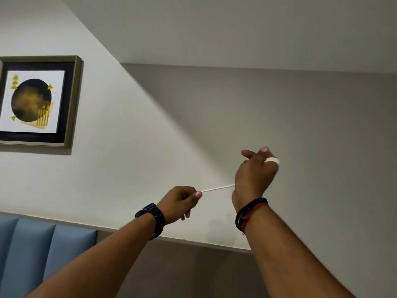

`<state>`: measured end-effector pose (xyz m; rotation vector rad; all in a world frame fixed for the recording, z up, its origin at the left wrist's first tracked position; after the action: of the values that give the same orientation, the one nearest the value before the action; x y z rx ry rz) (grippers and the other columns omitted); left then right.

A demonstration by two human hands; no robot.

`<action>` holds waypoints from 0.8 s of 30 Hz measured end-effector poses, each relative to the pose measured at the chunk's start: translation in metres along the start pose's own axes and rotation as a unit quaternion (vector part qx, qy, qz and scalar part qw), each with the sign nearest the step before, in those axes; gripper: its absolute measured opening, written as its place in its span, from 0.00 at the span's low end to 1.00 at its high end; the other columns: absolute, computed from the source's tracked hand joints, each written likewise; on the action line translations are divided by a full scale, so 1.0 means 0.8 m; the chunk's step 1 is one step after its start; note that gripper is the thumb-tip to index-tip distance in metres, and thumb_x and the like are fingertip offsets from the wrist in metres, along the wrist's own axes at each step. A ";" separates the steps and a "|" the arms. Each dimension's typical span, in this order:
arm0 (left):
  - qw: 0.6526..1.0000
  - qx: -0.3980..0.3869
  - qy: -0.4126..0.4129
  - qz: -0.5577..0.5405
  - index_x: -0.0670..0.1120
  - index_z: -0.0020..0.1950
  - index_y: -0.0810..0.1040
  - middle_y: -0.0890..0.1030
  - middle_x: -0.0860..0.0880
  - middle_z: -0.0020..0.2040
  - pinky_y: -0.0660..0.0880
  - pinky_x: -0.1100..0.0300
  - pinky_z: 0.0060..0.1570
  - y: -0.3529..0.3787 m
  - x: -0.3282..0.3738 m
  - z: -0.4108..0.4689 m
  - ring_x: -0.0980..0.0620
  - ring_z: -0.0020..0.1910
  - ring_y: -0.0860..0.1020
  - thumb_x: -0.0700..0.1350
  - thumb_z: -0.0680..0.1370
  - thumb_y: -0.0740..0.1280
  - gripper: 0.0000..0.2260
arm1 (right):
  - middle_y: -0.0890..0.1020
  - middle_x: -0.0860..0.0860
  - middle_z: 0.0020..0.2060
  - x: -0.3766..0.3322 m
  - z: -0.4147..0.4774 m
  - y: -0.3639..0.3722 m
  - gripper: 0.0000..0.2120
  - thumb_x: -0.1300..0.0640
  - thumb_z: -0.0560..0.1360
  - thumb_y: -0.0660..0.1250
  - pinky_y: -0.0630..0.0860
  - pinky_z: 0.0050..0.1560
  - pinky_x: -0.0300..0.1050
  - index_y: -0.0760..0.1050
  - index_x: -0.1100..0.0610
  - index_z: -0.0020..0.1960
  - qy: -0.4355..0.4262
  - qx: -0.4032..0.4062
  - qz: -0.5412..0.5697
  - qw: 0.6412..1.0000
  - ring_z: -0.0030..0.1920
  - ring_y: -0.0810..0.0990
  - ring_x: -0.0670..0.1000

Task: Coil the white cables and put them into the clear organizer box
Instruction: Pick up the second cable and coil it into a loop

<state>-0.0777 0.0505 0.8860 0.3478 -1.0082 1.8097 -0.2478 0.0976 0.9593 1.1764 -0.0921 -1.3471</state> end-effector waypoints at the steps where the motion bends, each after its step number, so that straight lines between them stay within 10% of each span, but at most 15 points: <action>1: 1.000 -0.016 0.004 0.005 0.48 0.32 0.72 0.74 0.55 0.27 0.75 0.61 0.32 0.003 0.003 0.000 0.56 0.28 0.76 0.49 0.79 0.60 0.16 | 0.82 0.52 0.35 0.002 0.002 -0.004 0.08 0.58 0.80 0.53 0.72 0.44 0.47 0.69 0.59 0.55 -0.058 0.022 -0.050 0.997 0.39 0.78 0.55; 5: 0.993 -0.052 0.046 0.094 0.53 0.35 0.76 0.78 0.57 0.30 0.75 0.64 0.38 0.011 0.013 0.003 0.59 0.32 0.77 0.50 0.79 0.61 0.13 | 0.83 0.56 0.46 0.027 0.004 -0.018 0.11 0.65 0.79 0.57 0.75 0.49 0.42 0.71 0.63 0.60 -0.246 -0.018 -0.309 0.919 0.48 0.82 0.51; 9: 0.963 -0.045 0.076 0.254 0.53 0.43 0.79 0.81 0.55 0.39 0.74 0.58 0.44 -0.001 0.013 0.009 0.54 0.40 0.78 0.53 0.79 0.60 0.10 | 0.83 0.55 0.41 0.072 0.000 -0.035 0.10 0.59 0.80 0.55 0.72 0.36 0.43 0.73 0.61 0.53 -0.285 -0.214 -0.655 0.666 0.43 0.83 0.55; 11: 0.924 -0.019 0.113 0.366 0.53 0.47 0.79 0.81 0.54 0.45 0.72 0.58 0.44 -0.013 0.010 0.012 0.52 0.44 0.77 0.55 0.79 0.59 0.11 | 0.83 0.53 0.40 0.086 -0.007 -0.044 0.14 0.52 0.81 0.53 0.68 0.37 0.42 0.74 0.59 0.49 -0.231 -0.301 -0.705 0.599 0.42 0.82 0.55; 17: 0.848 0.082 0.203 0.483 0.52 0.46 0.83 0.79 0.49 0.55 0.70 0.54 0.48 -0.036 -0.005 0.005 0.46 0.54 0.76 0.56 0.76 0.64 0.11 | 0.66 0.47 0.19 0.086 -0.037 -0.042 0.34 0.29 0.74 0.47 0.62 0.25 0.38 0.68 0.54 0.26 0.170 -0.541 -0.473 0.675 0.20 0.62 0.47; 24: 0.935 0.124 0.127 0.308 0.49 0.42 0.83 0.70 0.48 0.67 0.66 0.47 0.61 -0.015 -0.009 0.008 0.42 0.68 0.62 0.49 0.78 0.64 0.10 | 0.61 0.45 0.16 0.051 -0.050 -0.015 0.23 0.46 0.76 0.57 0.50 0.20 0.38 0.59 0.53 0.25 0.365 -0.593 -0.003 0.717 0.18 0.54 0.45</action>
<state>-0.0655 0.0435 0.8911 -0.0748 -0.7481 2.4843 -0.2181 0.0925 0.9097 0.4586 1.1924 -0.5639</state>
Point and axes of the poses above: each hand's wrist, its own z-axis towards the middle knuckle, its own y-axis out of the palm, x = y × z, the point moved 3 cm from there along z, towards the middle knuckle
